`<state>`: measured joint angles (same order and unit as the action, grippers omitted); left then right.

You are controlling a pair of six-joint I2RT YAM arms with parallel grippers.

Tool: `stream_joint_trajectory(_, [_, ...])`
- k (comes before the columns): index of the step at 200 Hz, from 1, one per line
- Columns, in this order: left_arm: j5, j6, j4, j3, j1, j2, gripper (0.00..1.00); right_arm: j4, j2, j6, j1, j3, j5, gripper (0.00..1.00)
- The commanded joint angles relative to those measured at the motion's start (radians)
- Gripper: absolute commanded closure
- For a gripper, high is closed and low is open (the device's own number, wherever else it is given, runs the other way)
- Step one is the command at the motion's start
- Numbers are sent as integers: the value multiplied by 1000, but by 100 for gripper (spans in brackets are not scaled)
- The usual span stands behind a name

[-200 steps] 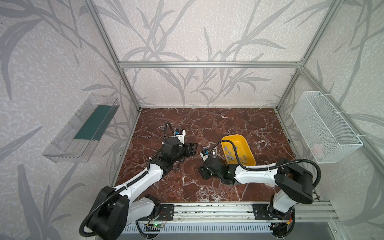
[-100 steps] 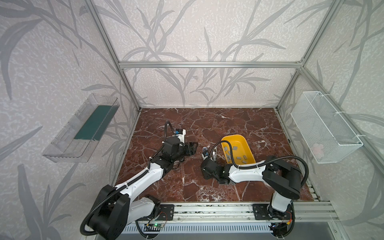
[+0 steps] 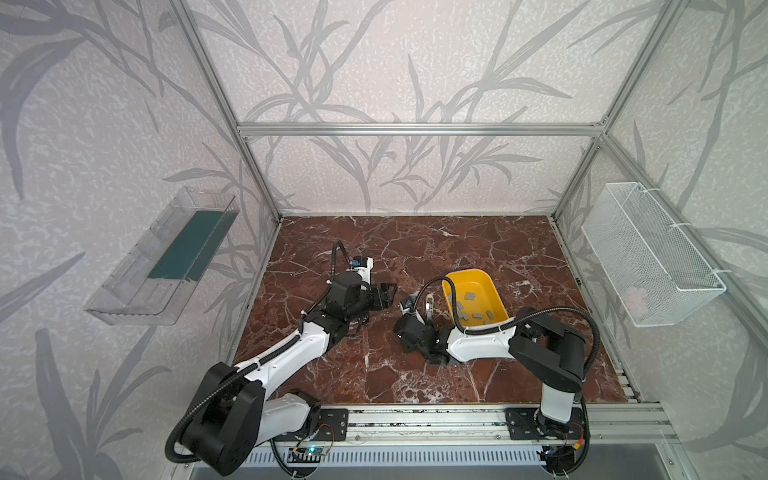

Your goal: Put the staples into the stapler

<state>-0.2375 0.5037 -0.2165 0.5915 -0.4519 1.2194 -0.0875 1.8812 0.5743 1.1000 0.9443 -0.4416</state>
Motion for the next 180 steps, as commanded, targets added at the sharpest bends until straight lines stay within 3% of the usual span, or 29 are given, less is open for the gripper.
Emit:
stream_joint_trajectory(1, [-6,-9,-8,34,-4,15,25,53,45,-6,-14,-6,-32,50])
stream_joint_trajectory(29, [-10,-9,-9,39,-5,24,25,47,66,-16,-22,2,-27,49])
stream_joint_trajectory(79, [-5,-12,-1,47,-4,34,25,35,61,-11,-22,-20,-29,64])
stream_joint_trajectory(126, [19,-6,10,56,-4,56,25,35,33,-19,-22,-46,-11,70])
stream_joint_trajectory(180, [27,36,-13,106,18,187,33,-232,-9,-119,-22,-188,26,77])
